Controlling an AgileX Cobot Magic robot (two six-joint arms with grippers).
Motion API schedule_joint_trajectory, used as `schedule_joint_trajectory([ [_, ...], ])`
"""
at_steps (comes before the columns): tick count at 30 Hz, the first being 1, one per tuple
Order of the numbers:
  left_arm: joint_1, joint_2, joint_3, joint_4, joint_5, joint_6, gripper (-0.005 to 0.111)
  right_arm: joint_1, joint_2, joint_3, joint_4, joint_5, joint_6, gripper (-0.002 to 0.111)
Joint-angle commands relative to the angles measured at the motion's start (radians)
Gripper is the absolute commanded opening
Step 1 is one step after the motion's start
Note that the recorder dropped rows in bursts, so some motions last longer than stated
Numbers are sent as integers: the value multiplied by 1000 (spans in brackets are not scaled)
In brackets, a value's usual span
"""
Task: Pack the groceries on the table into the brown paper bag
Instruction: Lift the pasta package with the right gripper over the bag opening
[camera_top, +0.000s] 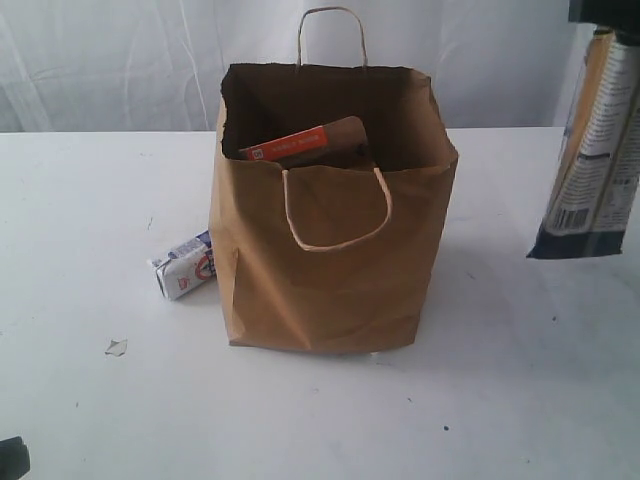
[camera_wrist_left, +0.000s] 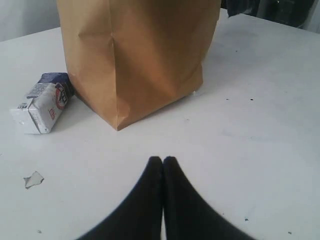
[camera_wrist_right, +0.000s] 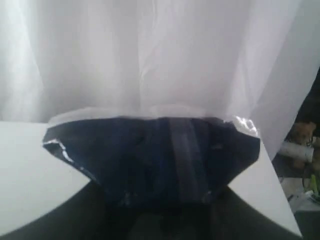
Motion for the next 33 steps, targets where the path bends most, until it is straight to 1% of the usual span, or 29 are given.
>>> schedule_joint_trajectory([
  [1,-6,-5,2,-4,0,0,0,56,-132,-6,3,-126,-12,0],
  [4,-6,-5,2,-4,0,0,0,106,-219,-6,3,-231,-12,0],
  [7,-6,-5,2,-4,0,0,0,179,-293,-11,-6,-333,-32,0],
  [12,-6,-5,2,-4,0,0,0,245,-323,-12,-78,-418,-42,0],
  [17,-6,-5,2,-4,0,0,0,302,-335,-12,-151,-442,-38,0],
  [21,-6,-5,2,-4,0,0,0,354,-346,-12,-197,-498,-24,0],
  [23,-6,-5,2,-4,0,0,0,380,-346,-22,-217,-514,17,0],
  [28,-6,-5,2,-4,0,0,0,437,-342,-47,-365,-532,125,0],
  [33,-6,-5,2,-4,0,0,0,477,-312,-53,-420,-543,129,0],
])
